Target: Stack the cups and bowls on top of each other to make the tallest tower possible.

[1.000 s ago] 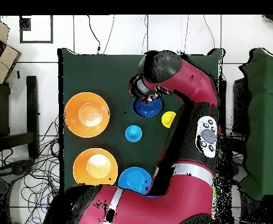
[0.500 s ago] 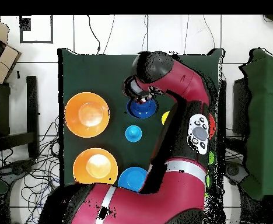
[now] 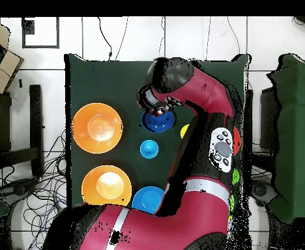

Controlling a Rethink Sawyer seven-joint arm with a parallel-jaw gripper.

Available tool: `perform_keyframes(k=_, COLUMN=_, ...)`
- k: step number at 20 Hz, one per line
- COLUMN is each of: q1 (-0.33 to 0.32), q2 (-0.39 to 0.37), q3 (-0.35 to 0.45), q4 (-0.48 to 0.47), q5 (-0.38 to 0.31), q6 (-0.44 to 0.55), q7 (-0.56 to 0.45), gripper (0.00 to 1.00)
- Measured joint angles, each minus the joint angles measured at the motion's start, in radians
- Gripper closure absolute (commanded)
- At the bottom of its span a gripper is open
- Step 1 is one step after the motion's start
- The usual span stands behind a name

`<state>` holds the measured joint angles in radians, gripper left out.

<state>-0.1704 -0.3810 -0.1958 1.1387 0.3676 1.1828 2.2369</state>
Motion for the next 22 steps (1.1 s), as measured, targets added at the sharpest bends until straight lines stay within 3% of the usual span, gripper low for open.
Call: perform_keyframes(k=22, q1=0.011, q2=-0.032, q3=-0.035, q4=0.021, q5=0.072, q6=0.0, q7=0.024, gripper=1.0)
